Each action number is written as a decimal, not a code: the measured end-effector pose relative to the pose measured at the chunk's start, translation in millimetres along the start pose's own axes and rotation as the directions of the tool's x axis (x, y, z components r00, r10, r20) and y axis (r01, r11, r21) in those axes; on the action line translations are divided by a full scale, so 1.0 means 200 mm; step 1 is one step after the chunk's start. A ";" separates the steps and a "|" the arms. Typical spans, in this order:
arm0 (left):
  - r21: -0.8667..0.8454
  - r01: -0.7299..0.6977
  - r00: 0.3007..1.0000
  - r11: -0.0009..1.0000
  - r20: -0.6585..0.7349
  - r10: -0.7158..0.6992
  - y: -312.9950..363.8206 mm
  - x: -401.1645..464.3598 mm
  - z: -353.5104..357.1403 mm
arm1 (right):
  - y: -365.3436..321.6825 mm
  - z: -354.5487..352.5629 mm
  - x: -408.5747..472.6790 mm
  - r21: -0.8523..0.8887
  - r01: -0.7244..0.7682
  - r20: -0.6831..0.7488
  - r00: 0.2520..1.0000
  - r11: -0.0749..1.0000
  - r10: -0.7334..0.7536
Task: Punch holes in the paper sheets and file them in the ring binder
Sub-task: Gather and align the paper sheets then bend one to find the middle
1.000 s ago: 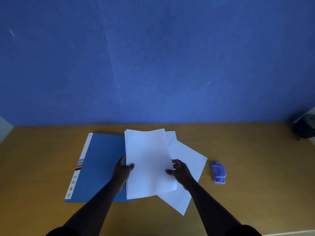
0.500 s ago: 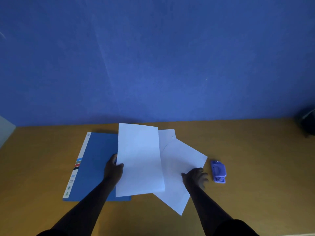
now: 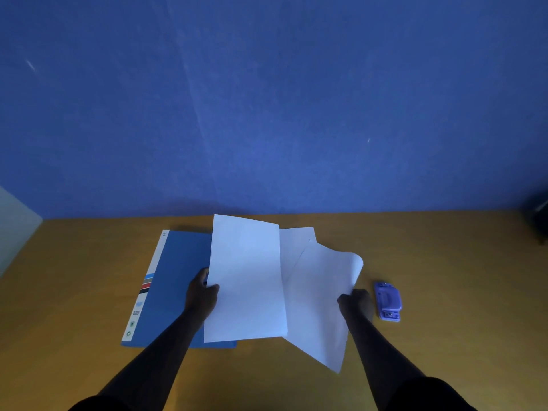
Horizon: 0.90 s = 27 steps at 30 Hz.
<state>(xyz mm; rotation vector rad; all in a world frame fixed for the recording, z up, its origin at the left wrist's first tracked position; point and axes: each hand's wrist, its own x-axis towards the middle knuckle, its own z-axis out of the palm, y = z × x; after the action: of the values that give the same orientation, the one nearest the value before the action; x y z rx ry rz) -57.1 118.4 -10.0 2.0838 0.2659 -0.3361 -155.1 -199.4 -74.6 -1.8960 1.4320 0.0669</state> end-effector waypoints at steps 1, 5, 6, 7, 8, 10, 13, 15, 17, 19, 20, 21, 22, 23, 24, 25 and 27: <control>-0.002 0.003 1.000 1.000 -0.002 -0.003 0.00 0.00 0.00 | -0.03 -0.02 -0.03 0.035 0.032 -0.008 0.999 0.999 -0.032; 0.002 0.016 1.000 1.000 0.006 -0.016 -0.03 0.01 -0.03 | -0.11 -0.09 -0.06 0.080 0.184 -0.029 0.983 0.980 -0.182; 0.011 0.019 1.000 1.000 0.009 -0.019 -0.04 0.02 -0.04 | -0.12 -0.11 -0.06 0.090 0.237 -0.028 0.971 0.967 -0.236; 0.013 0.022 1.000 1.000 0.011 -0.022 -0.05 0.03 -0.05 | -0.14 -0.12 -0.06 0.090 0.299 -0.022 0.954 0.950 -0.298; 0.015 0.028 1.000 1.000 0.013 -0.028 -0.06 0.03 -0.06 | -0.15 -0.14 -0.06 0.092 0.351 -0.017 0.936 0.932 -0.351; 0.004 0.043 0.999 0.999 0.005 -0.043 -0.08 0.05 -0.09 | -0.19 -0.17 -0.06 0.104 0.425 -0.020 0.905 0.899 -0.425; -0.001 0.059 0.998 0.998 -0.005 -0.059 -0.09 0.05 -0.09 | -0.27 -0.23 -0.04 0.133 0.440 0.013 0.895 0.888 -0.446; -0.014 0.060 0.998 0.998 -0.002 -0.060 -0.09 0.06 -0.11 | -0.34 -0.25 -0.05 0.212 0.427 0.068 0.891 0.879 -0.449; -0.017 0.061 0.998 0.998 0.008 -0.060 -0.08 0.06 -0.12 | -0.41 -0.26 -0.09 0.318 0.381 0.155 0.883 0.868 -0.444; -0.038 0.074 0.997 0.996 0.040 -0.073 -0.09 0.08 -0.12 | -0.45 -0.23 -0.11 0.406 0.296 0.250 0.874 0.865 -0.416; -0.052 0.083 0.995 0.995 0.062 -0.079 -0.09 0.08 -0.12 | -0.46 -0.20 -0.11 0.432 0.255 0.292 0.868 0.865 -0.401; -0.063 0.093 0.993 0.994 0.081 -0.088 -0.08 0.08 -0.11 | -0.47 -0.17 -0.12 0.447 0.218 0.335 0.858 0.867 -0.389; -0.086 0.106 0.991 0.991 0.093 -0.098 -0.08 0.09 -0.11 | -0.48 -0.13 -0.12 0.452 0.191 0.377 0.844 0.871 -0.381; -0.114 0.120 0.989 0.986 0.104 -0.108 -0.08 0.09 -0.10 | -0.48 -0.09 -0.13 0.451 0.172 0.410 0.832 0.876 -0.374; -0.148 0.135 0.986 0.980 0.117 -0.118 -0.07 0.09 -0.09 | -0.48 -0.06 -0.15 0.448 0.161 0.433 0.822 0.880 -0.370; -0.179 0.153 0.983 0.972 0.128 -0.131 -0.06 0.09 -0.09 | -0.48 -0.03 -0.16 0.449 0.153 0.445 0.816 0.880 -0.369; -0.231 0.181 0.977 0.956 0.152 -0.149 -0.06 0.08 -0.08 | -0.49 0.04 -0.19 0.458 0.153 0.457 0.804 0.876 -0.379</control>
<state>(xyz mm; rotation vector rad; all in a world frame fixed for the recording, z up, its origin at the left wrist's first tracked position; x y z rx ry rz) -43.2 139.5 -16.7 1.7925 0.3838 -0.5150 -84.2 -155.1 -12.0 -1.5492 0.7117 0.1419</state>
